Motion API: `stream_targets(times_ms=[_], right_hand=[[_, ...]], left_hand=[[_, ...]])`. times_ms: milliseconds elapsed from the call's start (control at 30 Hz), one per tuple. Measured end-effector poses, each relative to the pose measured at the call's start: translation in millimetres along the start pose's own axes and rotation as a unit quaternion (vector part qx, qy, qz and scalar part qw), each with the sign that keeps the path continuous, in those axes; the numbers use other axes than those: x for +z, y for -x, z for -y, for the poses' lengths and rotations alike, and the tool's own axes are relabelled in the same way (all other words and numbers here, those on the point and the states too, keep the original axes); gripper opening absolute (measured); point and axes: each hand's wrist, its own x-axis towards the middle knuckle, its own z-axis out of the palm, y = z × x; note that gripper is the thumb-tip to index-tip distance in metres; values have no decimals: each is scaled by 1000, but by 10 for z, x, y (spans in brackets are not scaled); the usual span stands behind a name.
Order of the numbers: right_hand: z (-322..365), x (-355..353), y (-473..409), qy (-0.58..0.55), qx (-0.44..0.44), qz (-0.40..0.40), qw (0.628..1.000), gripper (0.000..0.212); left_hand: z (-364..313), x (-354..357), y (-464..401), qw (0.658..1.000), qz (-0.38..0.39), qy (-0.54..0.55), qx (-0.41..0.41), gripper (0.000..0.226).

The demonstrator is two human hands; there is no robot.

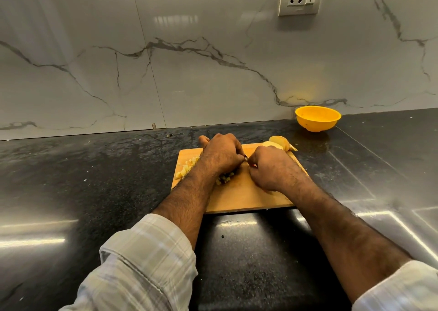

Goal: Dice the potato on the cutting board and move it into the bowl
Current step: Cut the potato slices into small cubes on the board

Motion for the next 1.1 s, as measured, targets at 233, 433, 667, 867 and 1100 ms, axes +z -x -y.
stream_targets(times_ms=[233, 433, 667, 867, 1100], right_hand=[[-278, -155, 206, -58, -14, -47, 997, 33], [-188, -90, 188, -36, 1, 1, 999, 38], [-171, -151, 262, -88, -51, -57, 993, 32], [-504, -271, 219, -168, -1, -214, 962, 26], [-648, -246, 149, -218, 72, -310, 923, 23]], left_hand=[[104, -34, 18, 999, -30, 25, 24, 9], [293, -136, 40, 992, -103, 68, 33, 14], [370, -173, 78, 968, -232, 77, 47, 18], [270, -109, 101, 975, -206, 61, 52, 21], [-288, 12, 59, 994, -43, 70, 68, 42]])
